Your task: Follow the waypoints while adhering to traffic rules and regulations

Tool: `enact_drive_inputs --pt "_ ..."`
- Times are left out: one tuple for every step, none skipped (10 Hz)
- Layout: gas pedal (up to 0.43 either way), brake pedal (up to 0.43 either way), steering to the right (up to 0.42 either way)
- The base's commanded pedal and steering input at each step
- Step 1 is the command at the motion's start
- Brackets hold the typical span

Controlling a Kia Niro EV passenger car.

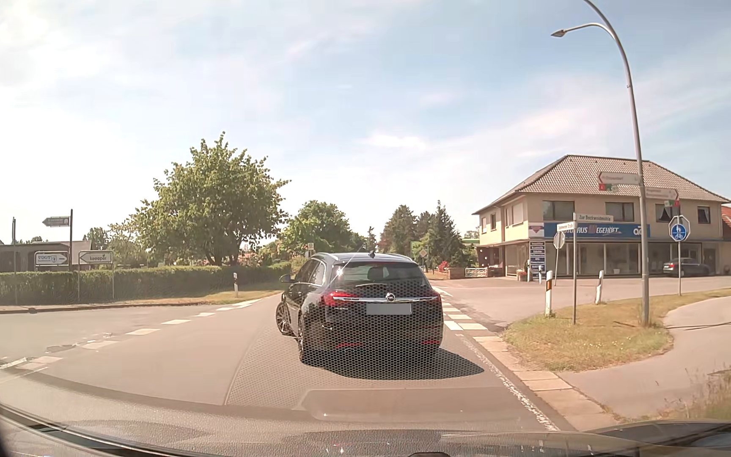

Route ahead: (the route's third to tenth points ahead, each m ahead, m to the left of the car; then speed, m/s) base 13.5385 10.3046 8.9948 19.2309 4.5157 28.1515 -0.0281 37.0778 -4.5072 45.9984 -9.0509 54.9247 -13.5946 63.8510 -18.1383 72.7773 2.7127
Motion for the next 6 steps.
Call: enact_drive_inputs --pt "0.000 0.012 0.000" --pt "0.000 0.000 0.000" --pt "0.000 0.000 0.000" --pt "0.098 0.000 -0.001" --pt "0.130 0.000 -0.001" --pt "0.138 0.000 -0.001"
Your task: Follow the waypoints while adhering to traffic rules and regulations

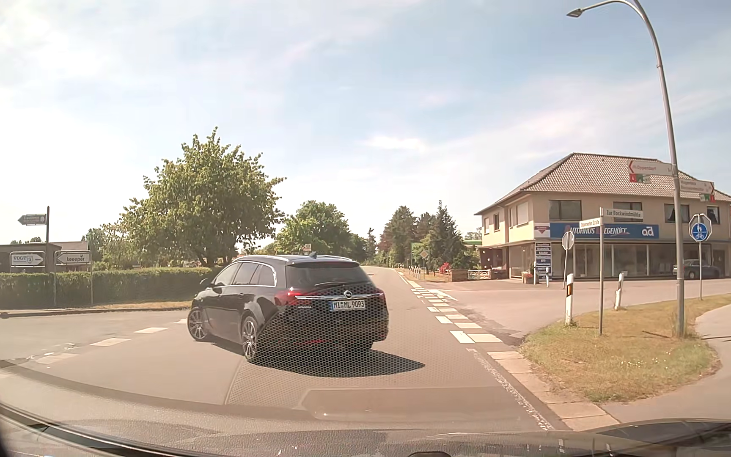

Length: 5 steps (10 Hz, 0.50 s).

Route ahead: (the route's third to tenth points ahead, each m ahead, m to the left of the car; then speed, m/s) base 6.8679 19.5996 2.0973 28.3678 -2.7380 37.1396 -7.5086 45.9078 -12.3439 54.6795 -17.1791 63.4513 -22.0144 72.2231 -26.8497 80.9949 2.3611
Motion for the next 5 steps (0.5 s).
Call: enact_drive_inputs --pt "0.150 0.000 -0.001" --pt "0.150 0.000 -0.001" --pt "0.157 0.000 -0.002" --pt "0.177 0.000 -0.004" --pt "0.177 0.000 -0.012"
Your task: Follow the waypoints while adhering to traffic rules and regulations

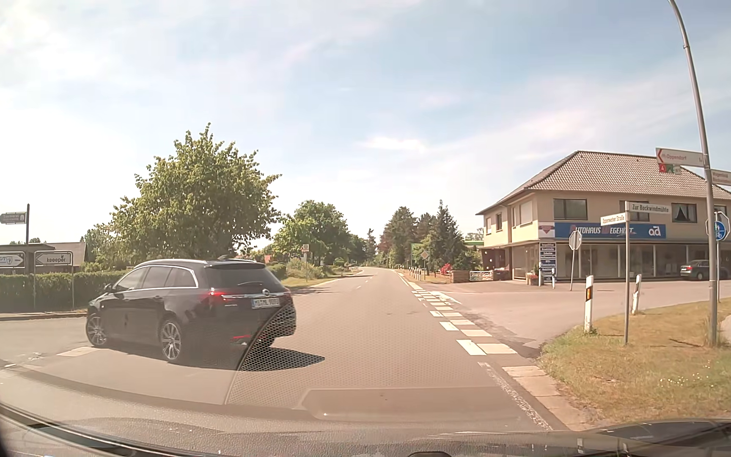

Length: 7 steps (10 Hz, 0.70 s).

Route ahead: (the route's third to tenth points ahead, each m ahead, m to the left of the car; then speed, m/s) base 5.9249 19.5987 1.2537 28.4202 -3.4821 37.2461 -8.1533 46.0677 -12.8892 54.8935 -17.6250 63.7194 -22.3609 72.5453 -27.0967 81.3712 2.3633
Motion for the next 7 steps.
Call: enact_drive_inputs --pt "0.177 0.000 -0.020" --pt "0.189 0.000 -0.031" --pt "0.189 0.000 -0.044" --pt "0.189 0.000 -0.056" --pt "0.189 0.000 -0.072" --pt "0.189 0.000 -0.103" --pt "0.189 0.000 -0.138"
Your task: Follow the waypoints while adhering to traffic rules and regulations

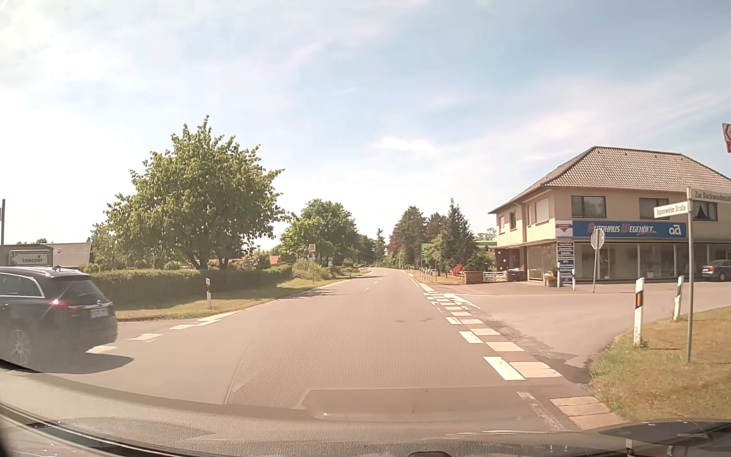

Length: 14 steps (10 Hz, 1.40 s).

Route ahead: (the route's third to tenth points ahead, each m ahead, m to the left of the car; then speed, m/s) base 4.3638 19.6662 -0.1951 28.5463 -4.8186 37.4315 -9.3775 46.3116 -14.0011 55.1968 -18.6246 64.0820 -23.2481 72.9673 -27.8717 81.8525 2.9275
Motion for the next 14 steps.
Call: enact_drive_inputs --pt "0.189 0.000 -0.175" --pt "0.189 0.000 -0.221" --pt "0.189 0.000 -0.272" --pt "0.177 0.000 -0.310" --pt "0.177 0.000 -0.363" --pt "0.169 0.000 -0.412" --pt "0.169 0.000 -0.443" --pt "0.169 0.000 -0.485" --pt "0.150 0.000 -0.527" --pt "0.150 0.000 -0.560" --pt "0.150 0.000 -0.587" --pt "0.150 0.000 -0.601" --pt "0.150 0.000 -0.622" --pt "0.150 0.000 -0.638"
